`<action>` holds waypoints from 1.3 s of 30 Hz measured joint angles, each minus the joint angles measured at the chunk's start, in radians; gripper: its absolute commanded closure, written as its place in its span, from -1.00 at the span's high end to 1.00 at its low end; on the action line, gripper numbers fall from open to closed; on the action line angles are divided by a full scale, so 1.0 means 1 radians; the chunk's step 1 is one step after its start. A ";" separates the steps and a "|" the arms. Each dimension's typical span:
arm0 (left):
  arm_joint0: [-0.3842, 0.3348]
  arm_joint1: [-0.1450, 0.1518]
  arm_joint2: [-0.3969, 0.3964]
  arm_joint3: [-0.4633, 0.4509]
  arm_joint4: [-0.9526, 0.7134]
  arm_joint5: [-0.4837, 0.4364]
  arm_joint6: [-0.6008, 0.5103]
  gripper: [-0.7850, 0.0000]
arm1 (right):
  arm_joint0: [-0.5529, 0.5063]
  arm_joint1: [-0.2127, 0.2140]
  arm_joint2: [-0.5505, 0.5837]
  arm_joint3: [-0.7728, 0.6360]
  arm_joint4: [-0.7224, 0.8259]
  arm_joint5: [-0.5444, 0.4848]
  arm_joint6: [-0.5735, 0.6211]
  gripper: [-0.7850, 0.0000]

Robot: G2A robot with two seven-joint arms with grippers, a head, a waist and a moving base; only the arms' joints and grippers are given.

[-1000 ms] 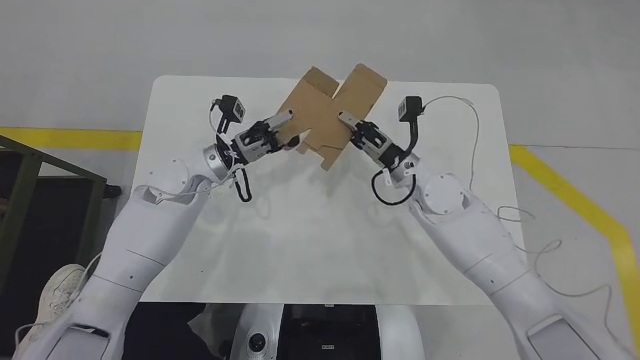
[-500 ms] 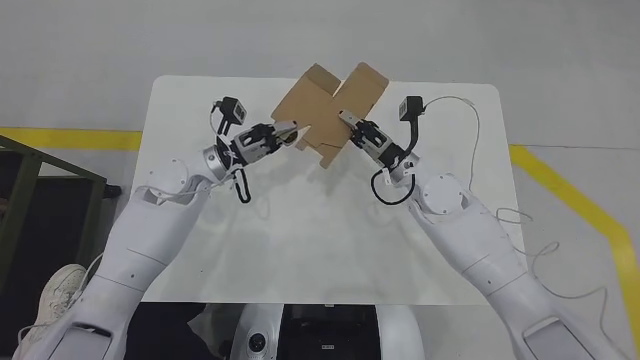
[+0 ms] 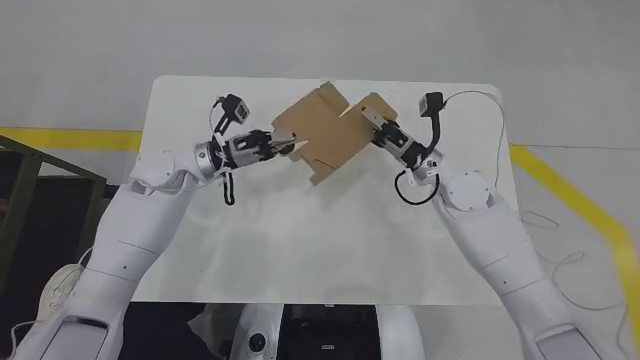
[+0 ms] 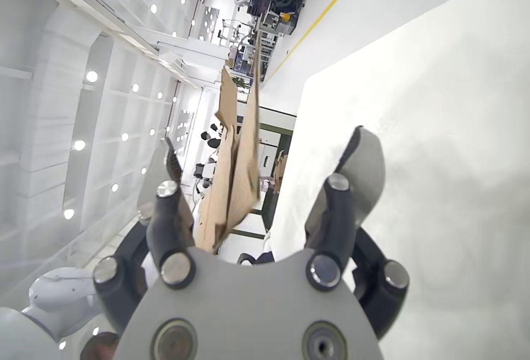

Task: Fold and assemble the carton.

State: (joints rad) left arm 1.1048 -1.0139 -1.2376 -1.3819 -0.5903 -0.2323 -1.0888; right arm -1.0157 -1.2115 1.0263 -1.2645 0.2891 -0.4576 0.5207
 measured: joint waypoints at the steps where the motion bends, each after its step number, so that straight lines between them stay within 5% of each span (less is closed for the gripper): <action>1: -0.006 0.001 0.000 0.006 0.007 0.001 -0.020 -1.00 | -0.002 0.005 0.013 0.000 -0.001 -0.005 0.027 1.00; 11: -0.047 0.006 -0.014 0.089 -0.006 -0.041 -0.184 -1.00 | -0.010 0.054 0.127 0.010 0.019 -0.039 0.412 1.00; 20: -0.042 0.017 -0.032 0.092 -0.003 -0.087 -0.331 -1.00 | 0.055 0.066 0.121 0.127 0.104 -0.090 0.735 1.00; 31: -0.033 0.018 -0.015 0.101 -0.030 -0.103 -0.396 -1.00 | 0.075 0.071 0.026 0.101 0.128 -0.078 0.764 1.00; 35: -0.037 0.016 -0.005 0.103 -0.031 -0.105 -0.393 -1.00 | 0.065 0.082 -0.010 0.064 0.138 -0.072 0.770 0.18; 39: -0.044 0.013 0.009 0.110 -0.027 -0.103 -0.392 -1.00 | 0.064 0.094 -0.038 0.045 0.153 -0.075 0.767 0.02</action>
State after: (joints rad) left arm 1.0612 -1.0004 -1.2286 -1.2724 -0.6174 -0.3355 -1.4808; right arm -0.9514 -1.1176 0.9880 -1.2194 0.4420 -0.5329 1.2873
